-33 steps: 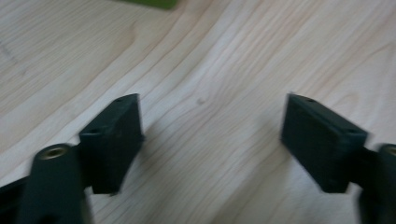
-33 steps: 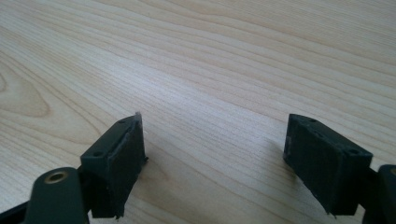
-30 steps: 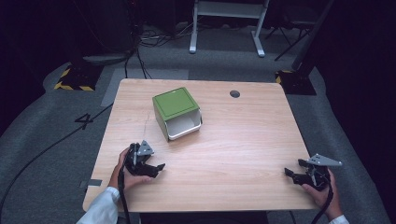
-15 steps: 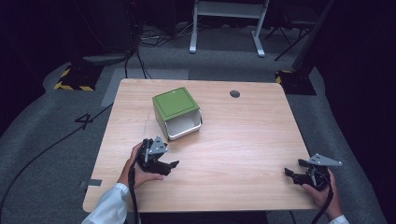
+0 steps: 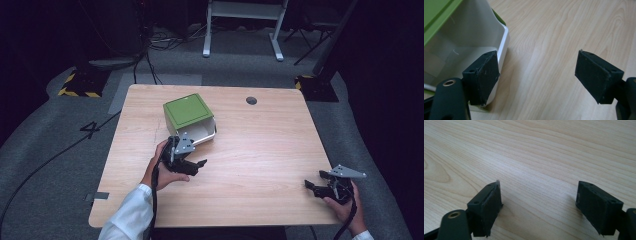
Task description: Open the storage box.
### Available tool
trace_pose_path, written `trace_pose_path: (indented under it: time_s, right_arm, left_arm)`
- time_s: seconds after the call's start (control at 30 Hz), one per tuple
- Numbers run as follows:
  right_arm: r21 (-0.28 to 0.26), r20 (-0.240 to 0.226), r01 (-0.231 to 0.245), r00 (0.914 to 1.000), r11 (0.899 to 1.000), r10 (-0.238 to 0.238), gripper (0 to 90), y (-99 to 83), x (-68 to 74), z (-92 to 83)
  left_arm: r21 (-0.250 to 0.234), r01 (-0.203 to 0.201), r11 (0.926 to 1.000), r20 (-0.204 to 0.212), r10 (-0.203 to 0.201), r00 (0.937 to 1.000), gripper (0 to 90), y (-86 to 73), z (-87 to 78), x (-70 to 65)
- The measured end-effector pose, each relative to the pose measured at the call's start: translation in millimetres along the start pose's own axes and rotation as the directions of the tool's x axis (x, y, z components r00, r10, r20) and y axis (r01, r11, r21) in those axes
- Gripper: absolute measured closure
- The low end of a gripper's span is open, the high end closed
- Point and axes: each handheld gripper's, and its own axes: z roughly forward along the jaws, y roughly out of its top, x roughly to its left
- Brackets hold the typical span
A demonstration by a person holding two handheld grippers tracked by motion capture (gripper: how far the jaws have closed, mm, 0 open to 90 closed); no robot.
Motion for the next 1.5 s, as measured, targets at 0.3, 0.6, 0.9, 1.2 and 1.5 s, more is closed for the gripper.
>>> trace_pose_path:
  time_s: [0.3, 0.6, 0.9, 1.2, 1.5]
  right_arm:
    - [0.000, 0.001, 0.002, 1.0000, 1.000, -0.002, 20.8, 0.0, 0.1, -0.1]
    - [0.000, 0.000, 0.002, 1.0000, 1.000, -0.002, 20.8, 0.0, 0.1, -0.1]
    - [0.000, -0.001, 0.001, 1.0000, 1.000, -0.001, 20.9, 0.0, 0.0, -0.1]
    - [0.000, 0.001, 0.003, 1.0000, 1.000, -0.003, 21.0, -0.1, 0.1, -0.1]
    - [0.000, 0.000, 0.002, 1.0000, 1.000, -0.002, 20.9, -0.1, 0.1, -0.1]
  left_arm:
    - [0.026, 0.007, 0.9996, -0.015, -0.007, 0.9999, 19.6, 7.8, 21.1, 7.7]
    - [0.053, 0.033, 0.9980, -0.018, -0.032, 0.9993, 22.0, 11.2, 40.2, 15.1]
    - [0.104, 0.037, 0.9939, -0.014, -0.036, 0.9993, 28.7, 8.3, 48.3, 19.9]
    - [0.140, 0.052, 0.9887, -0.044, -0.047, 0.9979, 37.7, 3.9, 51.2, 25.9]
    - [0.160, 0.027, 0.9868, -0.027, -0.023, 0.9994, 55.3, 5.1, 49.9, 24.8]
